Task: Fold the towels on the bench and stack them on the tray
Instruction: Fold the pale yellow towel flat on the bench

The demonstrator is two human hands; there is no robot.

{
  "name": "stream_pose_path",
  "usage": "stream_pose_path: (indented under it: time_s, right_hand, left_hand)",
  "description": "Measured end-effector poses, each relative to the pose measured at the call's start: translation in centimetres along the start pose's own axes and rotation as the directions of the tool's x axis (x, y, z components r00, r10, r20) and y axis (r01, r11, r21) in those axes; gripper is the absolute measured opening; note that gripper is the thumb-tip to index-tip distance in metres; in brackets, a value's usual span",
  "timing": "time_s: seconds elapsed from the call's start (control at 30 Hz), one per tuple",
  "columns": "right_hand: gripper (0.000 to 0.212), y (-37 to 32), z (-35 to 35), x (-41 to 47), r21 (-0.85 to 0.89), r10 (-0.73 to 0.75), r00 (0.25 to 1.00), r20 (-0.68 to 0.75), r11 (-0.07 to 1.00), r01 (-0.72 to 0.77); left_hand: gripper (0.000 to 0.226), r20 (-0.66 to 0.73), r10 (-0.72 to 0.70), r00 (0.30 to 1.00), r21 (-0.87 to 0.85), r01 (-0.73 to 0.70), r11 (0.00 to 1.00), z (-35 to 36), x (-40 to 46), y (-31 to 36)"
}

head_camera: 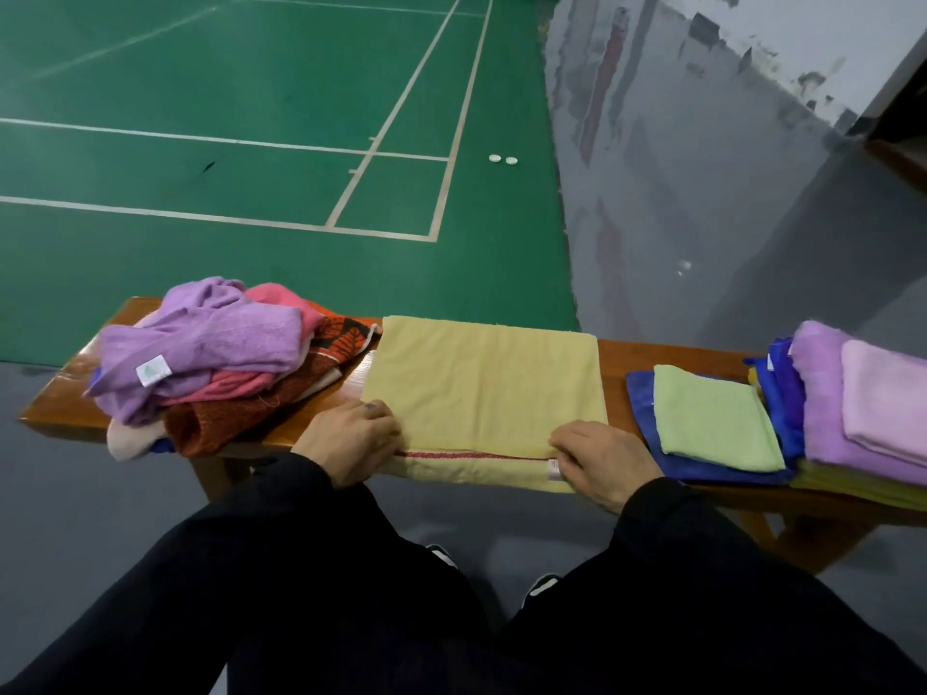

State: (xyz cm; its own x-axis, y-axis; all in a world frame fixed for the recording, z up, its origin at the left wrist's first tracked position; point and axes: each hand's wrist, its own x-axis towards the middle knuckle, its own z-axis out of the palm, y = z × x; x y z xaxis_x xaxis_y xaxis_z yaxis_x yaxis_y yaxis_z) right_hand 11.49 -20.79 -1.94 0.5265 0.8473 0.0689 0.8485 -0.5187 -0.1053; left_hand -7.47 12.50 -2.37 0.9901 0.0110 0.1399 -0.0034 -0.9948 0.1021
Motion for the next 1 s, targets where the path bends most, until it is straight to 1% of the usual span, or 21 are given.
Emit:
stream_pose_path:
  time_s: [0.07,0.1,0.17,0.23,0.27,0.33,0.37,0.43,0.5,0.57,0.7,0.77,0.83,0.93,1.0]
  right_hand:
    - [0.034,0.0,0.3,0.0,-0.030,-0.030,0.999,-0.033,0.999,0.029]
    - [0.032,-0.1,0.2,0.1,-0.021,-0.021,0.999,-0.040,1.000,0.020]
    - [0.021,-0.4,0.0,0.2,0.039,0.046,0.998,-0.045,0.998,-0.044]
    - [0.015,-0.7,-0.2,0.5,0.072,0.105,0.991,-0.087,0.993,-0.099]
    - [0.013,-0.8,-0.4,0.6,0.069,0.123,0.985,-0.122,0.991,-0.115]
    - [0.009,-0.8,-0.6,0.7,0.071,0.139,0.969,-0.202,0.989,-0.127]
    - [0.008,-0.9,-0.9,0.8,0.076,0.142,0.961,-0.236,0.989,-0.127]
    - [0.009,-0.9,-1.6,0.9,0.096,0.144,0.944,-0.298,0.988,-0.121]
    - [0.014,-0.9,-2.3,1.0,0.118,0.134,0.922,-0.363,0.988,-0.097]
    - [0.018,-1.1,-2.9,0.8,0.138,0.124,0.895,-0.428,0.988,-0.071]
    - [0.013,-1.4,-3.7,-0.5,0.120,0.053,0.852,-0.520,0.993,0.012]
    - [0.011,-1.5,-3.4,-1.4,0.092,0.000,0.853,-0.521,0.994,0.056]
    - [0.008,-1.6,-2.7,-2.2,0.067,-0.037,0.873,-0.486,0.995,0.079]
    - [0.006,-1.9,-1.1,-3.3,0.035,-0.085,0.904,-0.420,0.993,0.110]
    - [0.005,-2.1,-0.1,-3.6,0.024,-0.111,0.919,-0.377,0.991,0.130]
  left_hand:
    - [0.015,-0.016,0.022,1.000,0.002,-0.022,1.000,0.1,-0.2,-0.5]
    - [0.014,-0.009,0.034,0.999,0.008,-0.034,0.999,0.2,-0.3,-0.7]
    - [0.012,0.023,0.043,0.999,0.035,-0.044,0.998,0.6,-0.2,-1.1]
    - [0.010,0.030,0.011,1.000,0.061,-0.013,0.998,0.8,-0.2,-1.1]
    - [0.010,0.000,-0.007,1.000,0.070,0.007,0.998,0.8,-0.2,-1.0]
    - [0.006,-0.124,-0.028,0.992,0.067,0.036,0.997,0.5,0.0,-0.5]
    - [0.003,-0.199,-0.037,0.979,0.063,0.050,0.997,0.1,0.1,-0.2]
    - [0.006,-0.318,-0.067,0.946,0.046,0.086,0.995,-0.7,0.4,0.3]
    - [0.007,-0.367,-0.112,0.923,0.002,0.122,0.993,-1.7,0.5,0.9]
    - [0.007,-0.401,-0.117,0.909,-0.014,0.122,0.992,-2.5,0.3,1.2]
    - [0.008,-0.484,-0.030,0.875,0.008,0.038,0.999,-3.0,-1.3,2.0]
    - [0.010,-0.480,0.003,0.877,0.024,0.009,1.000,-2.7,-2.6,2.3]
    - [0.008,-0.433,0.029,0.901,0.032,-0.017,0.999,-1.9,-3.7,2.4]
    - [0.008,-0.287,0.049,0.957,0.056,-0.034,0.998,-0.2,-4.9,2.1]
    - [0.011,-0.220,0.033,0.975,0.077,-0.017,0.997,0.7,-5.4,1.8]
